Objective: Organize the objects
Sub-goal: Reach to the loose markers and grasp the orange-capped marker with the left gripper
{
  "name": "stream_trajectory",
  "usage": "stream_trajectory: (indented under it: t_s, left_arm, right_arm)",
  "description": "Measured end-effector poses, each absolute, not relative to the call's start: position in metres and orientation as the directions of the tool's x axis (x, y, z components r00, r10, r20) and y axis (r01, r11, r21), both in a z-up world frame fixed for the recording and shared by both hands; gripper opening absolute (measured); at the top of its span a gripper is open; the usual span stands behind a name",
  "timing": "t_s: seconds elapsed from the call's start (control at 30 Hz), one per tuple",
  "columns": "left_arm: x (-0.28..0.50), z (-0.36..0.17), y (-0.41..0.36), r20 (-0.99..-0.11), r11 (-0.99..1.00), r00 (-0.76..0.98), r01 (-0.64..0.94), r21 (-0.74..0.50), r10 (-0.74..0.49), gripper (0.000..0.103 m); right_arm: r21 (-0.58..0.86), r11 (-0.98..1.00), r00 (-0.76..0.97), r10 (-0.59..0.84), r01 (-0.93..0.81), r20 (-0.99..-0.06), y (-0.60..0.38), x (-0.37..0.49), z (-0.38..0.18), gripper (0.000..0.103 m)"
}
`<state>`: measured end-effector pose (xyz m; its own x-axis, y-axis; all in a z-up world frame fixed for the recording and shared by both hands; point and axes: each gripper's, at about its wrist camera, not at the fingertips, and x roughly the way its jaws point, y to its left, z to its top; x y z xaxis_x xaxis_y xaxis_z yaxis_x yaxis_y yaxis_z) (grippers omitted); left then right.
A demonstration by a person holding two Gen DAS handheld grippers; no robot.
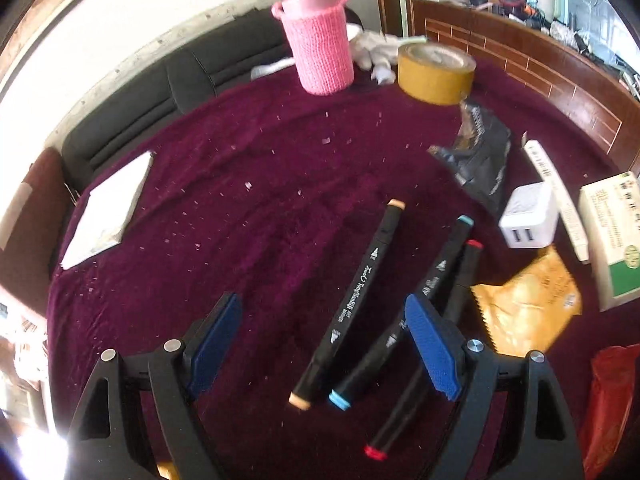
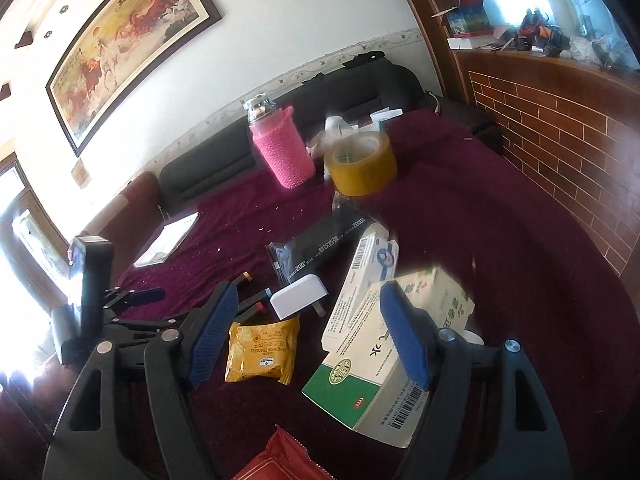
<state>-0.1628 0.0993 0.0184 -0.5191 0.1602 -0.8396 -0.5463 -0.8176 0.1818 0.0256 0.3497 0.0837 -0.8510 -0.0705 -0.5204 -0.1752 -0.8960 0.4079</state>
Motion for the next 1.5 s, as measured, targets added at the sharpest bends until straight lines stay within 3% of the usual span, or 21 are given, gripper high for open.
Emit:
stream_trajectory:
  t_s: [0.1, 0.17, 0.27, 0.37, 0.53, 0.6, 0.73, 1.07, 1.27, 1.5]
  left_arm:
    - [-0.176, 0.014, 0.098, -0.862, -0.828, -0.458, -0.554, 0.086, 0.217, 0.066]
    - [-0.181, 0.004, 0.101, -0.887, -0.821, -0.412, -0.566, 0.071, 0.207, 0.037]
    - [-0.173, 0.001, 0.105, -0.881, -0.8, -0.414, -0.596, 0.072, 0.229, 0.023]
    - [-0.168, 0.001, 0.112, -0.876, -0.806, -0.439, -0.583, 0.108, 0.2, 0.022]
    - [-0.143, -0.01, 0.144, -0.776, -0.774, -0.63, -0.514, 0.37, 0.048, 0.023]
    - [-0.135, -0.013, 0.151, -0.757, -0.735, -0.653, -0.521, 0.434, 0.016, 0.019]
    - [-0.137, 0.01, 0.132, -0.821, -0.813, -0.557, -0.53, 0.24, 0.121, 0.011]
    - [-0.034, 0.091, 0.047, -0.721, -0.879, -0.591, -0.475, -0.054, 0.363, 0.01]
    - [0.022, 0.076, 0.021, -0.742, -0.874, -0.531, -0.46, -0.153, 0.409, 0.01]
    - [0.043, 0.05, 0.006, -0.757, -0.866, -0.469, -0.433, -0.252, 0.455, 0.01]
  right_arm:
    - [0.404, -0.901, -0.854, -0.078, -0.161, -0.515, 0.346, 0.026, 0.084, 0.073]
    - [0.389, -0.907, -0.852, -0.071, -0.162, -0.519, 0.342, 0.025, 0.084, 0.073]
    - [0.398, -0.904, -0.849, -0.084, -0.155, -0.521, 0.341, 0.024, 0.082, 0.073]
    - [0.411, -0.899, -0.846, -0.094, -0.155, -0.525, 0.341, 0.023, 0.08, 0.073]
    - [0.403, -0.904, -0.84, -0.103, -0.144, -0.533, 0.335, 0.022, 0.078, 0.073]
    - [0.395, -0.908, -0.837, -0.104, -0.141, -0.537, 0.332, 0.022, 0.078, 0.073]
    - [0.383, -0.912, -0.833, -0.095, -0.146, -0.544, 0.329, 0.022, 0.076, 0.073]
    - [0.36, -0.92, -0.822, -0.081, -0.157, -0.564, 0.325, 0.02, 0.071, 0.073]
    - [0.298, -0.94, -0.805, -0.046, -0.165, -0.592, 0.305, 0.021, 0.072, 0.073]
    - [0.369, -0.929, -0.728, -0.233, -0.029, -0.645, 0.26, 0.017, 0.085, 0.073]
